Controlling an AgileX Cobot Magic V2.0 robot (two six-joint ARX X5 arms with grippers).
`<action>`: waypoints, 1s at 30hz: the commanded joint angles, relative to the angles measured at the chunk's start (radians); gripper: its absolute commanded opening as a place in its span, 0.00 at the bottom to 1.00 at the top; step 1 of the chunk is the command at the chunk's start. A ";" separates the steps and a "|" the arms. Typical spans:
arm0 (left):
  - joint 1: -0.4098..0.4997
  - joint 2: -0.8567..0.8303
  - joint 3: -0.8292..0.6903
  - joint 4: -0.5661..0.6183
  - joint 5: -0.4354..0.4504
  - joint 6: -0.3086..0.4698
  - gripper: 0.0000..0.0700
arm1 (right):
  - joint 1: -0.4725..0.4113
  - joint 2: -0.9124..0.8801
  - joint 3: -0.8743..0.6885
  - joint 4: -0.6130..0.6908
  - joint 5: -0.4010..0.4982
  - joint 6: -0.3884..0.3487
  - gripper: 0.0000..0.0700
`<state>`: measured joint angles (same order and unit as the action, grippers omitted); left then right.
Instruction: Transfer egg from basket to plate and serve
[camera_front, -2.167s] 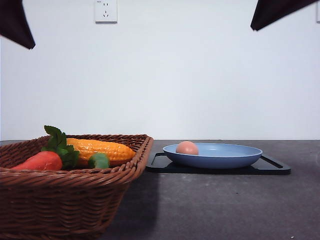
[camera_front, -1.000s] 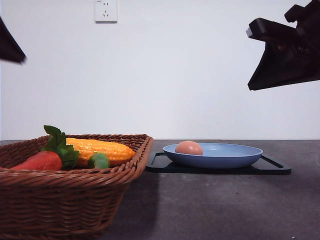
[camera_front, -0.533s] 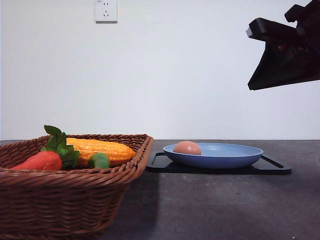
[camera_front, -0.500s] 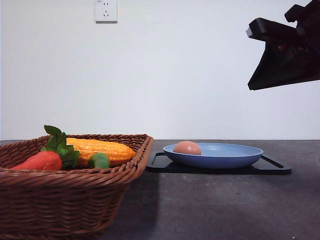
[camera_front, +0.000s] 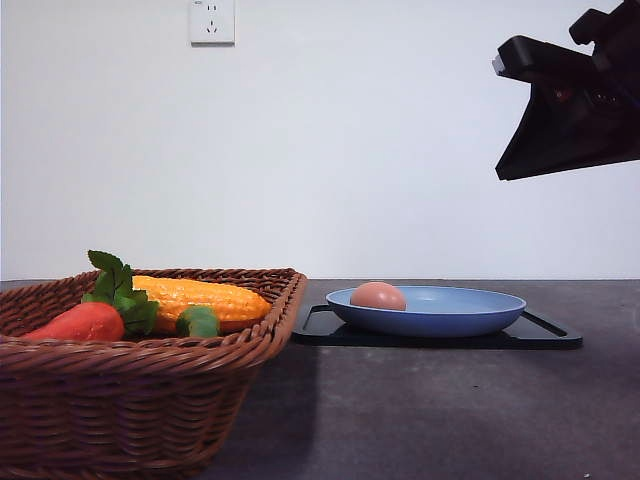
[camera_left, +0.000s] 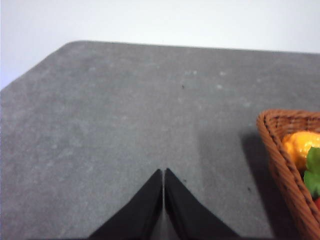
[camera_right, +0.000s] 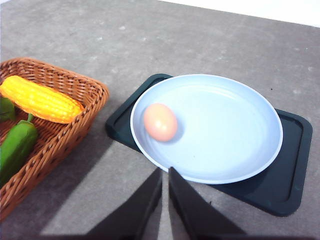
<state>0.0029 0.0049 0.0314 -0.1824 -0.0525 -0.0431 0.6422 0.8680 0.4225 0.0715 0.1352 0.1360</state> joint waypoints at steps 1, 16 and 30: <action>0.003 -0.002 -0.028 -0.006 0.000 -0.011 0.00 | 0.008 0.005 0.010 0.011 0.004 0.010 0.00; 0.003 -0.002 -0.028 -0.001 0.000 -0.054 0.00 | 0.008 0.005 0.010 0.011 0.004 0.010 0.00; 0.003 -0.002 -0.028 -0.001 0.000 -0.054 0.00 | 0.001 -0.052 0.008 -0.015 0.026 -0.018 0.00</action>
<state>0.0044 0.0051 0.0307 -0.1802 -0.0525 -0.0933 0.6388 0.8390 0.4225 0.0448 0.1489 0.1322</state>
